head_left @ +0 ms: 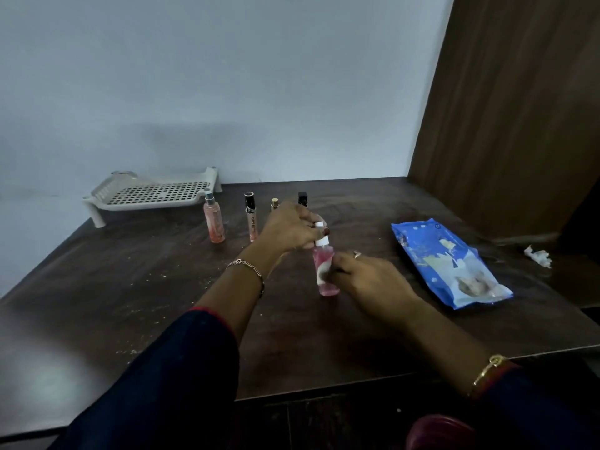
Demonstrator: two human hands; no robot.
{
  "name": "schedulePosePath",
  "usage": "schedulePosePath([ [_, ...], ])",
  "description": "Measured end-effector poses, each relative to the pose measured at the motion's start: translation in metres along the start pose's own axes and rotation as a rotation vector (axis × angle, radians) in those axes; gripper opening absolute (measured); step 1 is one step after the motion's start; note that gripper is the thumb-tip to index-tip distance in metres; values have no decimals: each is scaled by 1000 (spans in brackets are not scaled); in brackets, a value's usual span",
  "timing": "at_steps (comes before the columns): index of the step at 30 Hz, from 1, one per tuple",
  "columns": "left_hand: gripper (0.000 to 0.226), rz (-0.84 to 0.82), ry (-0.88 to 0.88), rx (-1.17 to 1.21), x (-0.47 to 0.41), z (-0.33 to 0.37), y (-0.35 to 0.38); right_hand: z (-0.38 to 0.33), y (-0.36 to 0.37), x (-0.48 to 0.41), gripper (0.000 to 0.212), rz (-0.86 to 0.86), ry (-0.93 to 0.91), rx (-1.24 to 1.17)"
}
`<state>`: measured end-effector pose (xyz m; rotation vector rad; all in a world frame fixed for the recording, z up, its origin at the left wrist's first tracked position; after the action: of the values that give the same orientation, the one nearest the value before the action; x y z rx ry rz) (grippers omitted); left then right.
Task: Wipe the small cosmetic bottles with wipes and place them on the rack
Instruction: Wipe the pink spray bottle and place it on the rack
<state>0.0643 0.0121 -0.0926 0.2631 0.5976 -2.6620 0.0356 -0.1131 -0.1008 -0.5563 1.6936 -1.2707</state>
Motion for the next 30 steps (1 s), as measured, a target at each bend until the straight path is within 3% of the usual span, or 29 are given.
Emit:
schedulePosePath([
  [3,27,-1,22,-58,0,6,2,5,-25,-15,37,139,130,-13],
  [5,24,15,34,-83,0,8,1,2,-25,-10,38,173,115,22],
  [9,23,49,11,-28,-1,0,1,0,4,12,23,44,66,-46],
  [14,13,-17,-8,-24,-4,0,5,-4,24,18,25,-100,-55,172],
  [20,17,-47,21,-146,-14,4,9,-1,-19,-16,32,84,14,102],
  [30,27,26,36,-81,-22,-3,19,-4,31,27,22,-122,-175,256],
])
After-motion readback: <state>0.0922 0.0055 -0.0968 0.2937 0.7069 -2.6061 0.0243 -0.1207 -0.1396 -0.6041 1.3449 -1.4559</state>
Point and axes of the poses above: each hand's wrist, its own x-axis away from the middle knuckle, its own y-axis out of the palm, z = x × y, the point moved 10 cm from there along -x, towards the middle knuckle, and after that the axes turned 15 degrees about y, right-handed, at the moved point
